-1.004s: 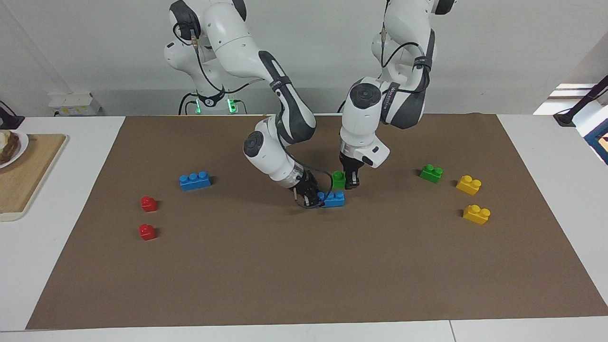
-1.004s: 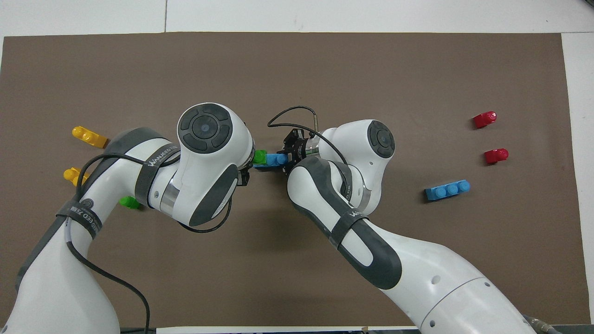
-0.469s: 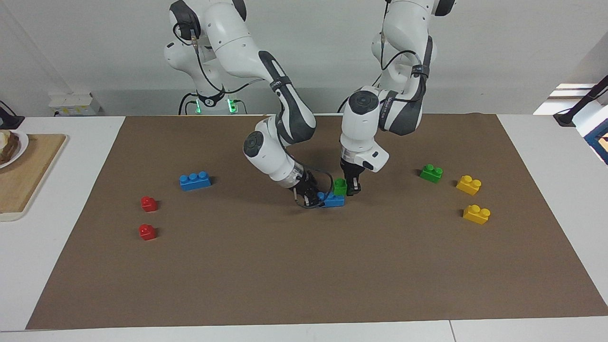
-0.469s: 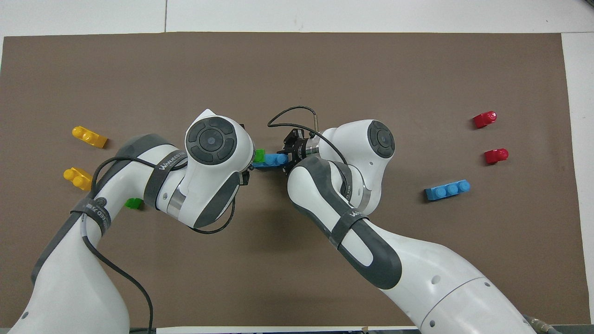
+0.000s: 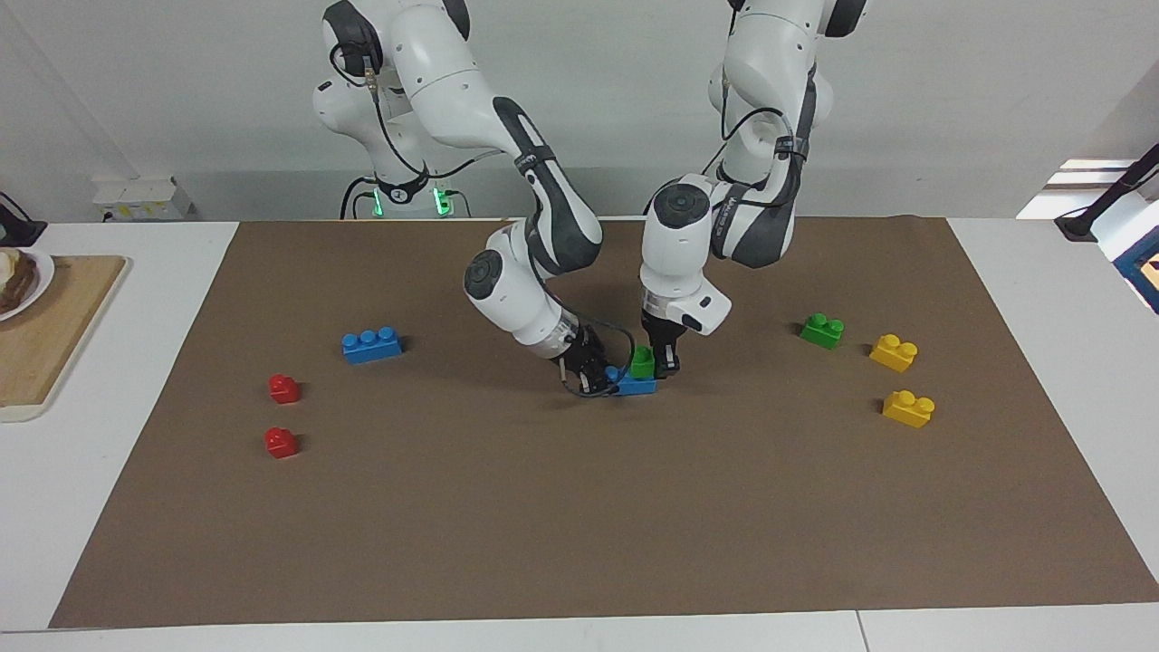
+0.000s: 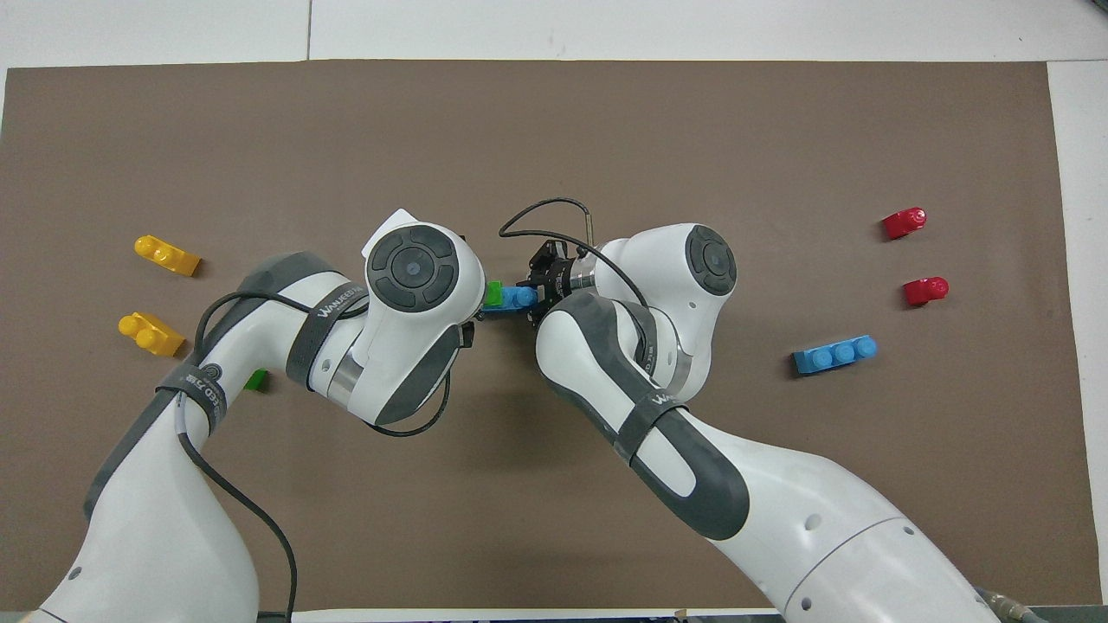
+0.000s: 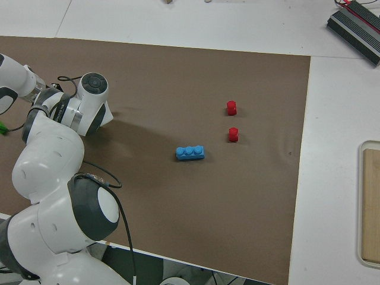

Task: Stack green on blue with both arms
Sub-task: 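Press the green brick onto the blue brick with the left gripper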

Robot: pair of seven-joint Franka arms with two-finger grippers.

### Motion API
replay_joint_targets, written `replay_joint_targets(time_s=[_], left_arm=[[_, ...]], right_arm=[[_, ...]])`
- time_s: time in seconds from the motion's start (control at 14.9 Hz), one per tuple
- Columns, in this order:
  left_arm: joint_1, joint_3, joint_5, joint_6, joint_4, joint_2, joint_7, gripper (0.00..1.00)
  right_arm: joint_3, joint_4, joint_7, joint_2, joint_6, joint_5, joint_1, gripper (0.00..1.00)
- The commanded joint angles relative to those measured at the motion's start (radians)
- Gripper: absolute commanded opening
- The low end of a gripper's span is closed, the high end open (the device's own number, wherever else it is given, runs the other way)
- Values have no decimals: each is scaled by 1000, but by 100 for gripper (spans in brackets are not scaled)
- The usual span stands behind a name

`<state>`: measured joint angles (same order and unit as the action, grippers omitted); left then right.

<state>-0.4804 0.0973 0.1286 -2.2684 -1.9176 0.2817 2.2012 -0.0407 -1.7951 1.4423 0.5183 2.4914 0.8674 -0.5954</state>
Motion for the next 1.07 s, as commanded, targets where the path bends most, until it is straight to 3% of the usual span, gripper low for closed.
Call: replay_joint_targets(time_s=[0.0,0.8,0.87,0.94,1.0], left_arm=[[-24,-13,22,-19,-11,4,35,0],[-32,-17,83,-68,-21,62,46,0],[-24,-17,83,-68,-18,62,43,19],[-23,-17,83,-65,-17,59,38,99],[-20,-16,83,-62,-17,47,34,100]], right_arm=[[-4,-20,-49,19,38,36,-9,0],[-4,-35,-49,19,60,36,-9,0],[-4,-35,-49,19,60,36,-9,0],[-4,-35,-49,19,60,36,-10,0],[-4,-35,-49,19,60,36,-10,0]])
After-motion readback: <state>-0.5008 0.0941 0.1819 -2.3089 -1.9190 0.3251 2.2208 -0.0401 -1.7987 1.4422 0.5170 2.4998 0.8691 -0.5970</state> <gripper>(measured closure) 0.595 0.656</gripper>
